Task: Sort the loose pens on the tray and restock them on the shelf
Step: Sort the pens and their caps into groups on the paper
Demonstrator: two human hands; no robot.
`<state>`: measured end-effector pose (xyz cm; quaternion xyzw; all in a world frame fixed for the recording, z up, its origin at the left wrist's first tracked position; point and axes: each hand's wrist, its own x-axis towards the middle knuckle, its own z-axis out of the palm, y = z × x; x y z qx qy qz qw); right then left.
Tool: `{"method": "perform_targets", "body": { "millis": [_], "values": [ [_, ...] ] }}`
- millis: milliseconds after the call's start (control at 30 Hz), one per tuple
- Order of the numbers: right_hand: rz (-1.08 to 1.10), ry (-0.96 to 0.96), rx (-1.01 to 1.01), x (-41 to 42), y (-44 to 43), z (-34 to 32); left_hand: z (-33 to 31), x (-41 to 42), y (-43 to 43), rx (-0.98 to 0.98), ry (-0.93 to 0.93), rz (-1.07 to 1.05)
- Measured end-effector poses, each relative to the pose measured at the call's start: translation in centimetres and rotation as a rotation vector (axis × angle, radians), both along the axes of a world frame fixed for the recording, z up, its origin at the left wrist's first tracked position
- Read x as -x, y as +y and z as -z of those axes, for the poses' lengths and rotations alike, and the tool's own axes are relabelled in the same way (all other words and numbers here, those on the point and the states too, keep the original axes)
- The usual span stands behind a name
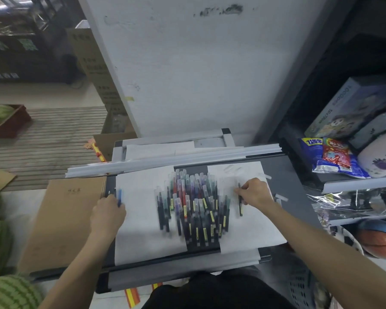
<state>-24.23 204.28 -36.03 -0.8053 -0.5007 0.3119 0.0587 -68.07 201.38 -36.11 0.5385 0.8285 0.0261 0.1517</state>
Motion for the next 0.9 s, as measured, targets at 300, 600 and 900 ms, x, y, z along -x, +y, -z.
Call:
{"method": "perform_targets", "body": {
  "millis": [300,600,900],
  "values": [
    [-0.027,0.006,0.011,1.9,0.2,0.9,0.4,0.0,0.8,0.043,0.031,-0.012],
    [-0.084,-0.049,-0.038,1.6,-0.2,0.6,-0.2,-0.5,0.9,0.075,0.022,-0.012],
    [-0.448,-0.43,-0.145,-1.1,2.3,-0.9,-4.5,-4.7,-1.2,-0.017,-0.027,0.069]
  ]
}}
